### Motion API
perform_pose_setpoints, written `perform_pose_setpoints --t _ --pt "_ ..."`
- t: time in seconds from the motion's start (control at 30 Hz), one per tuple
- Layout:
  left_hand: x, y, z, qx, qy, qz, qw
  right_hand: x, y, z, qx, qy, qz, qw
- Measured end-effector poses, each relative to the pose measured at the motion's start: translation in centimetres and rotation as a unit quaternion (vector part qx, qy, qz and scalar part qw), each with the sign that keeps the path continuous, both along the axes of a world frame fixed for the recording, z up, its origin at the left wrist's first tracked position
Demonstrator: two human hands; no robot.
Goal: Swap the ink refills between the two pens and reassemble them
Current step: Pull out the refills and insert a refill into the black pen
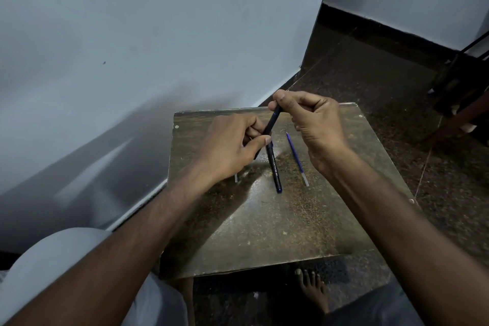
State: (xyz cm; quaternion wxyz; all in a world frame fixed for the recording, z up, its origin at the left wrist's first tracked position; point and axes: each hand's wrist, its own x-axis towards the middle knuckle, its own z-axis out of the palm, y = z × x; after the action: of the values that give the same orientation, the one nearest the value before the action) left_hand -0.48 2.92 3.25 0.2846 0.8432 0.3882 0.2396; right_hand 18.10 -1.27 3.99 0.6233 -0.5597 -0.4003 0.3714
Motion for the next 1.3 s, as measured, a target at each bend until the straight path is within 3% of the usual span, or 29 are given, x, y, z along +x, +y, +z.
perform_pose_setpoints --t 0.17,0.23,0.3,0.37,0.4,0.6,0.73,0.8,0.9,0.97,1.07,1.13,1.3 --pt "-0.7 1.3 -0.4 -0.026 -0.029 0.028 0.999 -0.7 0.5 0.4 0.007 -0.054 0.03 0.998" --pt "-1.4 2.3 -1.1 -0.043 -0.052 0.092 0.993 -0.8 0.8 0.2 -0.027 -0.164 0.043 0.985" --pt "-2.0 3.2 -1.7 -0.047 -0.075 0.156 0.984 -0.9 0.9 -0.6 -0.088 -0.372 0.05 0.923" --pt "-2.3 3.6 -2.0 -0.045 -0.09 0.183 0.978 -1.4 0.7 -1.3 -0.138 -0.567 0.077 0.809" --pt "-2.3 3.7 -2.0 -0.043 -0.095 0.187 0.977 -1.7 0.6 -1.6 -0.146 -0.618 0.095 0.767" --pt "-1.8 3.2 -1.7 -0.035 -0.093 0.184 0.978 -1.9 0.8 -2.6 -0.132 -0.7 0.113 0.693" --pt "-1.8 2.9 -1.4 -0.035 -0.083 0.176 0.98 -2.3 0.9 -2.5 -0.136 -0.667 0.109 0.724" --pt "-1.8 2.7 -1.2 -0.031 -0.075 0.173 0.982 -2.1 1.0 -1.8 -0.114 -0.59 0.088 0.795" --pt "-1.7 2.3 -1.0 -0.023 -0.053 0.144 0.988 -0.8 1.2 -0.8 -0.1 -0.31 0.035 0.945" --pt "-1.6 1.7 -1.0 -0.025 -0.028 0.105 0.994 0.2 1.1 -0.4 -0.081 -0.118 0.022 0.989" --pt "-1.2 1.0 -1.0 -0.024 0.012 0.062 0.998 0.9 0.7 0.4 -0.028 0.039 -0.012 0.999" --pt "-1.0 0.7 -1.0 -0.023 0.027 0.052 0.998 1.1 0.4 0.7 0.018 0.082 -0.027 0.996" --pt "-0.7 0.6 -1.0 -0.019 0.05 0.04 0.998 0.8 0.0 0.7 0.072 -0.043 -0.023 0.996"
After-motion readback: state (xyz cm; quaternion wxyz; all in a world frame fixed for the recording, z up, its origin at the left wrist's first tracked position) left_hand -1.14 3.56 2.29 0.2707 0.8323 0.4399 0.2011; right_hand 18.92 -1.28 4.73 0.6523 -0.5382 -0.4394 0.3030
